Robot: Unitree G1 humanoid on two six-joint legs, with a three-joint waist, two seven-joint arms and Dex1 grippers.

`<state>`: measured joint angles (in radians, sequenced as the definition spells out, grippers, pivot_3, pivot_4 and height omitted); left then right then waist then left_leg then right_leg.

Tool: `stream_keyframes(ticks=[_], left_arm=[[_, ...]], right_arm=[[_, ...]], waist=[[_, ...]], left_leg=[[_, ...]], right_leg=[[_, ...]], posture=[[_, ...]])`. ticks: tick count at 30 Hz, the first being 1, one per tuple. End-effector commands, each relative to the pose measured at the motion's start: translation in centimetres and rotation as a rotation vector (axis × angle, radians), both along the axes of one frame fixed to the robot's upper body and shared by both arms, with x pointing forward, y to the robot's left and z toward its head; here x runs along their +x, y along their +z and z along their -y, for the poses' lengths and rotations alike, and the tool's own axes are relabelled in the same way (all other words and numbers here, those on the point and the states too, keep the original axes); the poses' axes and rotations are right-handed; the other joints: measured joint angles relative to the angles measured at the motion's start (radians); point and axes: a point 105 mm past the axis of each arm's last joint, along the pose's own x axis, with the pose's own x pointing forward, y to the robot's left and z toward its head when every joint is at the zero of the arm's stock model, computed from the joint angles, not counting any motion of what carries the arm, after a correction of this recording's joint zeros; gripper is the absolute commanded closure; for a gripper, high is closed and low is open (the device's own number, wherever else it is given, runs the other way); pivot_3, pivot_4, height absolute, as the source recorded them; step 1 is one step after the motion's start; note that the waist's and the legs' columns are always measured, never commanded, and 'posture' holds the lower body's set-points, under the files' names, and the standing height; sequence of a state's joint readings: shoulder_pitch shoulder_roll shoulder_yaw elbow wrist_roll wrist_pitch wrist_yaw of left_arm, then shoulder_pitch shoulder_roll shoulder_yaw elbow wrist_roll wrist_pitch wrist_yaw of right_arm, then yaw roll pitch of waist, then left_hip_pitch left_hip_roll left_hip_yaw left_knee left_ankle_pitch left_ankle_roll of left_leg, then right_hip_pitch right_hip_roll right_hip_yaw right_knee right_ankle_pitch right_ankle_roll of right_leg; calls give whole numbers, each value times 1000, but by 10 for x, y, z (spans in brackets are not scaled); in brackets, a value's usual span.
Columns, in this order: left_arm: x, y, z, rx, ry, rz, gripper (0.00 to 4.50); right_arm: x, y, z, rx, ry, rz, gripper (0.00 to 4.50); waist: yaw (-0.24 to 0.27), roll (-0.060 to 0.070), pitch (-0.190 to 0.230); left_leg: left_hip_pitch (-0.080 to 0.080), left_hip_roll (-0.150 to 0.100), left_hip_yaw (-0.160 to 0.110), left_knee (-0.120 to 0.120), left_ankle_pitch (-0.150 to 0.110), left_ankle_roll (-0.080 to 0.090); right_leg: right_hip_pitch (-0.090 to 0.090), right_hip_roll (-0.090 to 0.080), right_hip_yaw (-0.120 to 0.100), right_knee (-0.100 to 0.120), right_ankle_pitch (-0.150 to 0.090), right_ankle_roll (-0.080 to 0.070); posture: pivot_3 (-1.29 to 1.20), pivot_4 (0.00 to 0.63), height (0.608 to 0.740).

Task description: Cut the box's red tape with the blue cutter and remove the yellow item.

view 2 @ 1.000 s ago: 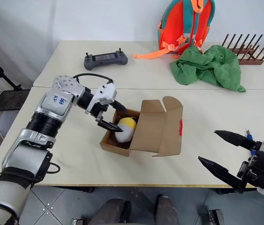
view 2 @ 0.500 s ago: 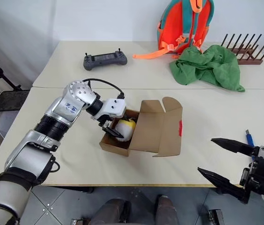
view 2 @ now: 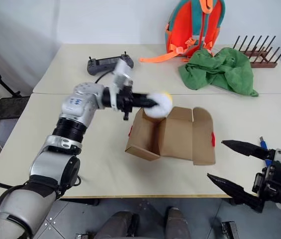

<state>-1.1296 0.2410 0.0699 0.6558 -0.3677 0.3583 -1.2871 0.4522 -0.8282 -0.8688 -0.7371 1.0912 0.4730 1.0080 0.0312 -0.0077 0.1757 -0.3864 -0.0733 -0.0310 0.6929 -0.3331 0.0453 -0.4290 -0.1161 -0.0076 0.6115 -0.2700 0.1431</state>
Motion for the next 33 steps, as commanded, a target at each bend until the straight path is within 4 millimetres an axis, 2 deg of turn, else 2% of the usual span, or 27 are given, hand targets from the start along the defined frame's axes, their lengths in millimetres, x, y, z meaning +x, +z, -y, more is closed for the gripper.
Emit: stream_keyframes(ticks=[1,3,4,6,7,8,9,11,12,14,18,20,22,24,27,31,32,33], left_arm=[[6,38,-28,-267,92,-29,4299],[14,41,-63,-366,214,-74,4299],[19,33,-85,-366,323,-82,4299],[18,-2,-141,-279,569,-65,4299],[14,-14,-160,-243,646,-60,4299],[4,-30,-189,-214,760,-47,4299],[-4,-38,-206,-197,831,-37,4299],[-18,-54,-235,-141,977,-2,4299],[-26,-63,-242,-120,999,-12,4299],[-42,-78,-246,-51,1011,-29,4299],[-54,-91,-231,28,961,-52,4299],[-49,-106,-226,102,1004,-69,3573],[-51,-112,-217,148,972,-66,3041],[-55,-111,-211,168,941,-33,2387],[-58,-99,-217,165,970,27,1456],[-72,-87,-218,136,896,13,204],[-76,-87,-219,141,877,-1,16],[-81,-89,-219,147,858,-13,16]], right_arm=[[1,6,-6,31,35,16,0],[3,3,-7,63,60,35,0],[5,2,-9,82,75,52,0],[6,-8,-22,88,158,16,0],[8,-11,-27,77,186,30,0],[13,-15,-36,77,211,67,0],[16,-17,-41,77,225,100,0],[22,-23,-50,80,249,136,0],[24,-25,-52,78,252,159,0],[30,-32,-54,79,253,171,0],[39,-36,-55,102,236,213,0],[41,-38,-58,100,250,215,0],[42,-41,-59,88,260,208,0],[44,-41,-59,85,253,205,0],[47,-39,-56,78,229,209,0],[50,-35,-42,45,201,186,0],[50,-36,-38,31,201,175,0],[49,-37,-35,18,202,166,0]], waist=[[-3,0,0],[-10,0,0],[-11,1,0],[-23,2,-1],[-34,2,-1],[-34,2,-1],[-37,1,-1],[-33,-2,-1],[-21,-4,0],[-3,-7,-1],[25,-6,-1],[24,-6,-1],[15,-5,-1],[5,-5,-1],[-10,-5,-1],[-18,-4,-1],[-18,-4,-1],[-19,-4,-1]], left_leg=[[0,0,0,0,0,0],[1,0,0,0,0,0],[1,0,0,0,0,-1],[3,0,1,-1,0,-2],[7,0,3,-4,0,-2],[13,0,6,-9,0,-2],[15,1,8,-11,0,-3],[16,3,9,-11,-1,-4],[16,3,9,-10,-1,-5],[15,2,7,-9,-1,-5],[16,-1,0,-9,-3,-4],[19,-1,-2,-9,-4,-4],[20,0,-2,-9,-4,-5],[20,2,-2,-10,-5,-6],[18,6,-2,-10,-6,-8],[19,10,-1,-11,-7,-11],[19,10,-1,-11,-7,-11],[19,10,-1,-11,-7,-11]], right_leg=[[0,0,0,0,0,0],[0,0,0,1,0,0],[0,0,1,1,0,0],[0,1,2,2,0,0],[1,0,5,3,0,-1],[2,0,8,3,-1,-2],[3,0,10,4,-2,-3],[1,0,11,5,-2,-4],[1,1,11,6,-3,-5],[2,0,11,4,-3,-5],[10,-1,11,-5,-1,-8],[14,-1,10,-8,-1,-8],[14,0,10,-8,-1,-8],[14,0,10,-5,-1,-8],[11,2,8,-5,-2,-10],[11,3,7,-4,-3,-12],[11,3,7,-4,-3,-13],[11,3,7,-4,-3,-13]], posture=[[0,150,740],[0,150,740],[0,150,740],[0,150,740],[0,150,740],[0,150,740],[0,150,740],[0,150,740],[0,150,740],[0,150,740],[0,150,740],[0,150,740],[0,150,740],[0,150,740],[0,150,740],[0,150,740],[0,150,740],[0,150,740]])
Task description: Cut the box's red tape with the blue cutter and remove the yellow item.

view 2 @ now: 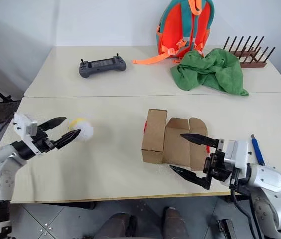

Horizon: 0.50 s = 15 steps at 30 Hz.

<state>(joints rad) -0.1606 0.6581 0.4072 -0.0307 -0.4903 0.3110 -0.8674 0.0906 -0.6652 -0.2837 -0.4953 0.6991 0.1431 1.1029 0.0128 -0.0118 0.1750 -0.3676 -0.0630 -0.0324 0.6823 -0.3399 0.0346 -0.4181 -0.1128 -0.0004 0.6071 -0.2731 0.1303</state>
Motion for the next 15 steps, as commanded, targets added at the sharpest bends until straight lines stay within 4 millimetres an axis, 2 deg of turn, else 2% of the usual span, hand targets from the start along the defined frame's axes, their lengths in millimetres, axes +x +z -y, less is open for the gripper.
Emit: stream_keyframes(ticks=[1,5,9,12,15], left_arm=[[-19,9,-6,0,-52,-4,16],[-35,8,-21,51,-35,-47,16],[-66,-10,-39,252,-62,-151,16],[-86,-20,-62,296,3,-190,16],[-91,-43,-80,368,107,-157,16]], right_arm=[[-2,6,15,-31,-12,5,0],[-1,10,29,-58,-35,13,0],[-9,9,37,-117,5,-6,0],[-7,6,48,-187,16,-1,0],[-3,0,48,-152,-4,-14,0]], waist=[[0,0,0],[-1,0,0],[-1,2,1],[-1,3,1],[-1,6,1]], left_leg=[[0,0,0,0,0,0],[0,1,0,0,-1,0],[0,2,0,-2,-1,0],[1,3,1,-2,-2,1],[3,4,1,-3,-2,1]], right_leg=[[0,0,0,0,0,0],[1,0,0,-2,0,-1],[1,0,0,-6,-1,-2],[2,0,0,-8,-1,-3],[5,0,0,-12,-2,-3]], posture=[[0,150,740],[0,150,740],[0,150,740],[0,150,740],[0,150,740]])
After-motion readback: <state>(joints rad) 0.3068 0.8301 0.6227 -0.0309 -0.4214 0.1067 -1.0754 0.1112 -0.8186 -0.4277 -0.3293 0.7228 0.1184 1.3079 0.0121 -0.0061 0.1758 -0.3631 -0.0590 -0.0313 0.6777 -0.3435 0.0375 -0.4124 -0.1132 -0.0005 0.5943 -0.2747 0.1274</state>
